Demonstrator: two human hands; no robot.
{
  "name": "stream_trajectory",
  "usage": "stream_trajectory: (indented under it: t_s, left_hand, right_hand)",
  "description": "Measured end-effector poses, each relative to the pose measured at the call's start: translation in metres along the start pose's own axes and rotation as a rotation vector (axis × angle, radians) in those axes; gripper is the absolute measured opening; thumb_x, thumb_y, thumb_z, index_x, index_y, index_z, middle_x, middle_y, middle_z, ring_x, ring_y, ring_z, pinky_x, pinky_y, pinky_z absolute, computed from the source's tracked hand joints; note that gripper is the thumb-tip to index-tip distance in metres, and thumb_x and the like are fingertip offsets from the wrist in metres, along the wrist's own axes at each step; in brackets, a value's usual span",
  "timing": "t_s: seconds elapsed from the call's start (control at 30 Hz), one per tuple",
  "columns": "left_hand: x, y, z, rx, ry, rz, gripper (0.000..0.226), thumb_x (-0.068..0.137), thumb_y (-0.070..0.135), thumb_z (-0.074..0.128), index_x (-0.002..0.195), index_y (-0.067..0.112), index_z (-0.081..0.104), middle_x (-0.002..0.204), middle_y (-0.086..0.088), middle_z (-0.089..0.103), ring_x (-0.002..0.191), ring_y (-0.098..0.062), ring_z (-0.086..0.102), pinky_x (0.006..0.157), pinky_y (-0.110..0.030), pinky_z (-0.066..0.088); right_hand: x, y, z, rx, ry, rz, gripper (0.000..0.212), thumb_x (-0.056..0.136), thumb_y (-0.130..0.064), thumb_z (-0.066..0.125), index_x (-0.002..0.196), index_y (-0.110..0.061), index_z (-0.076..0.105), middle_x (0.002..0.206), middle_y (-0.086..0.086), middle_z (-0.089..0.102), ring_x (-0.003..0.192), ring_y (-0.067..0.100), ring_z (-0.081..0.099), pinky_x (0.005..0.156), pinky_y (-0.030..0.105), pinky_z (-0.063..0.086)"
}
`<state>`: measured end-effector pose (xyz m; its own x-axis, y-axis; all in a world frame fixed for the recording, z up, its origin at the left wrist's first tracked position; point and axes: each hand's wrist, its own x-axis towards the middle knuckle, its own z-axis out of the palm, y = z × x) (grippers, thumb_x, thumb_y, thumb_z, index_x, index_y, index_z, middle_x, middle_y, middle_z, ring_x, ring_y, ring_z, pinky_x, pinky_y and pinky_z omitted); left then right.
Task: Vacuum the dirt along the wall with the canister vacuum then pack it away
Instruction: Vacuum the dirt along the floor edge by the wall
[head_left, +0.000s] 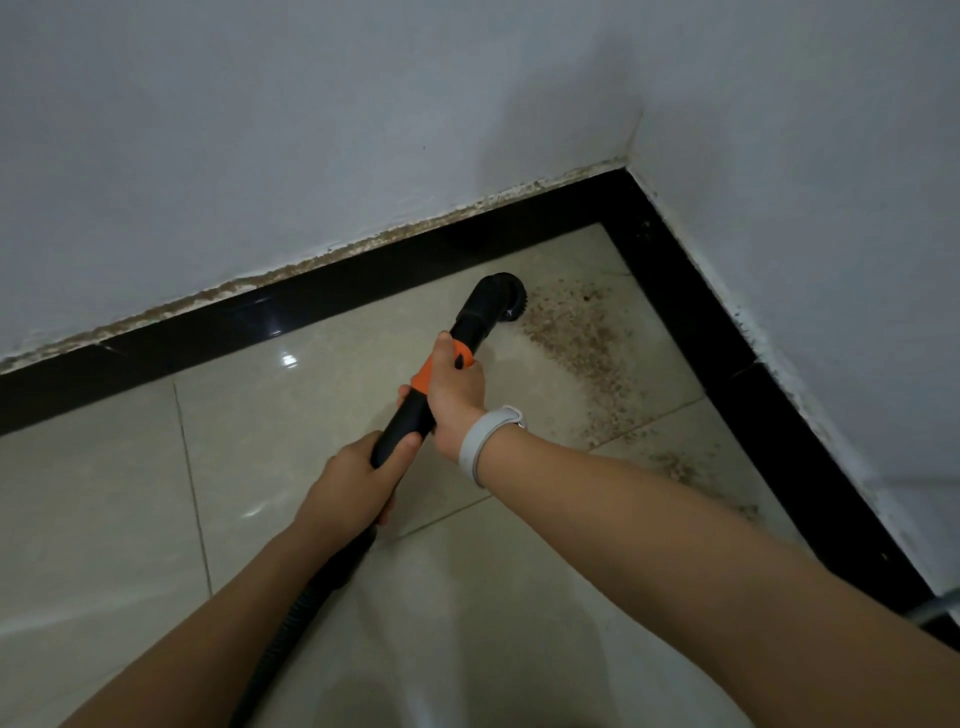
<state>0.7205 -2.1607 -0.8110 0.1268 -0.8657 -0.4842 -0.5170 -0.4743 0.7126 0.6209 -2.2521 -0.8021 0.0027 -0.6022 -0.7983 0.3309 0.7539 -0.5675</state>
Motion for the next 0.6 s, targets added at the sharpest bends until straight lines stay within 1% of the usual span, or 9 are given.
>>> stream_trajectory:
  t_s: [0.1, 0.23, 0.37, 0.53, 0.6]
  left_hand:
    - [0.008, 0.009, 0.009, 0.028, -0.013, 0.026, 0.040, 0.089, 0.051, 0.051, 0.070, 0.016, 0.052, 0.045, -0.003, 0.060, 0.039, -0.015, 0.056, 0.049, -0.029, 0.047]
    - [0.020, 0.024, 0.024, 0.024, -0.046, 0.046, 0.042, 0.085, 0.055, 0.050, 0.070, 0.016, 0.052, 0.045, -0.001, 0.060, 0.038, -0.014, 0.056, 0.048, -0.029, 0.047]
    - [0.030, 0.039, 0.036, 0.041, -0.057, 0.070, 0.044, 0.087, 0.055, 0.050, 0.070, 0.015, 0.052, 0.045, 0.001, 0.059, 0.039, -0.013, 0.056, 0.050, -0.028, 0.047]
    - [0.045, 0.061, 0.044, 0.088, -0.083, 0.111, 0.046, 0.087, 0.058, 0.048, 0.073, 0.015, 0.054, 0.046, 0.001, 0.059, 0.038, -0.011, 0.055, 0.055, -0.031, 0.049]
    - [0.050, 0.069, 0.048, 0.097, -0.099, 0.120, 0.047, 0.086, 0.060, 0.047, 0.075, 0.015, 0.055, 0.048, 0.001, 0.060, 0.038, -0.010, 0.054, 0.054, -0.029, 0.049]
  right_hand:
    - [0.005, -0.011, -0.012, 0.022, 0.021, -0.021, 0.039, 0.095, -0.046, 0.046, 0.116, -0.014, 0.042, 0.075, 0.008, 0.055, 0.046, 0.016, 0.057, 0.046, 0.025, 0.052]
    - [0.011, -0.025, -0.031, 0.053, 0.013, -0.037, 0.038, 0.095, -0.044, 0.046, 0.115, -0.012, 0.043, 0.078, 0.009, 0.053, 0.048, 0.017, 0.057, 0.051, 0.029, 0.054]
    - [0.016, -0.041, -0.045, 0.086, 0.023, -0.044, 0.042, 0.095, -0.044, 0.048, 0.120, -0.010, 0.044, 0.074, 0.008, 0.053, 0.051, 0.018, 0.057, 0.054, 0.031, 0.053]
    - [0.021, -0.060, -0.058, 0.111, 0.028, -0.045, 0.044, 0.094, -0.046, 0.048, 0.123, -0.013, 0.041, 0.072, 0.008, 0.055, 0.056, 0.019, 0.057, 0.059, 0.033, 0.054]
    - [0.023, -0.067, -0.064, 0.127, 0.041, -0.052, 0.046, 0.095, -0.045, 0.048, 0.125, -0.011, 0.041, 0.071, 0.008, 0.054, 0.054, 0.019, 0.057, 0.057, 0.033, 0.053]
